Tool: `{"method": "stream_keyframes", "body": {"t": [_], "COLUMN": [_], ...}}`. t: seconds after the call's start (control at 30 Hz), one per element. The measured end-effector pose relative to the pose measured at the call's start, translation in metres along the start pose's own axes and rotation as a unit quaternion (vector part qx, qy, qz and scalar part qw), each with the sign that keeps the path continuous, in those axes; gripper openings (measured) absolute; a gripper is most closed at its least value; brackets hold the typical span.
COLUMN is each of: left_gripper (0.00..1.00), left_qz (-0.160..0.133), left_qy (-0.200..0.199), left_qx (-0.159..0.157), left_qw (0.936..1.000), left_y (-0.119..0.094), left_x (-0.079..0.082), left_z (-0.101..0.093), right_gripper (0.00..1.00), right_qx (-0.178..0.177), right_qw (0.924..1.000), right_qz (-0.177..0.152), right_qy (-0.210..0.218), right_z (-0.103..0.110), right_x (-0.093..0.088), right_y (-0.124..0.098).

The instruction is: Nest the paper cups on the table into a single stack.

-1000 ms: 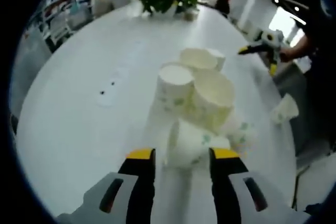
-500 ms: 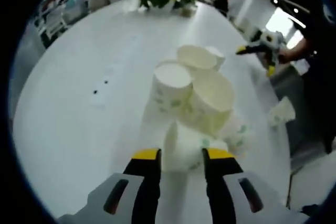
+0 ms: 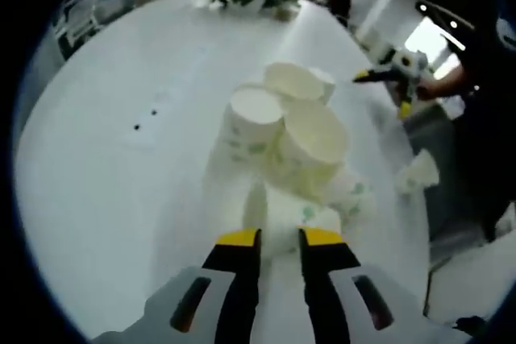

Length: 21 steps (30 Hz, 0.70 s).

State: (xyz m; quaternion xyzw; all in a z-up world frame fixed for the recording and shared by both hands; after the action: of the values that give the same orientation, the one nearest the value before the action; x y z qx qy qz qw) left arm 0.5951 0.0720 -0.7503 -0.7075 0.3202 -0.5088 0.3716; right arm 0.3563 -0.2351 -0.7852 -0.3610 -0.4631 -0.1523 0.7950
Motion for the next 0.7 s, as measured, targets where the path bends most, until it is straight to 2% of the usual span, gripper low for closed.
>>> {"method": "stream_keyframes", "body": {"t": [0.17, 0.33, 0.63, 0.7], "left_gripper": [0.07, 0.01, 0.01, 0.04], "left_qz": [0.013, 0.008, 0.014, 0.018], "left_qy": [-0.008, -0.017, -0.041, -0.052], "left_qx": [-0.007, -0.023, -0.037, -0.039], "left_qw": [0.9999, 0.9996, 0.9983, 0.9977], "left_y": [-0.004, -0.008, -0.006, -0.005], "left_x": [-0.006, -0.007, -0.017, -0.019], "left_z": [-0.001, -0.006, -0.009, -0.009], "right_gripper": [0.84, 0.84, 0.84, 0.84], "right_qx": [0.002, 0.007, 0.007, 0.007], "right_qw": [1.0000, 0.9999, 0.9999, 0.9999], "right_qz": [-0.001, 0.006, 0.005, 0.004], "right_qy": [-0.001, -0.007, -0.007, -0.007], "right_z": [0.001, 0.003, 0.004, 0.004], "right_x": [0.002, 0.001, 0.002, 0.002], "right_y": [0.002, 0.002, 0.002, 0.003]}}
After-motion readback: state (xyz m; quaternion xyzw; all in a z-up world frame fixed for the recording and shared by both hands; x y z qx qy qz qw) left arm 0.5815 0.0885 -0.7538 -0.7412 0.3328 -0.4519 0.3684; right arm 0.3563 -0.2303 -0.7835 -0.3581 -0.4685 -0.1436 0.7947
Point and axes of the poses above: the point that each gripper's makers call its tool centre point, and the gripper's own axes: y roughly forward along the fingers, z roughly to its left, x roughly out of its top, the point moved 5 cm from there along -y, roughly backward along the fingers, and after that the axes turned 10 degrees about x, right-handed, at the moved point
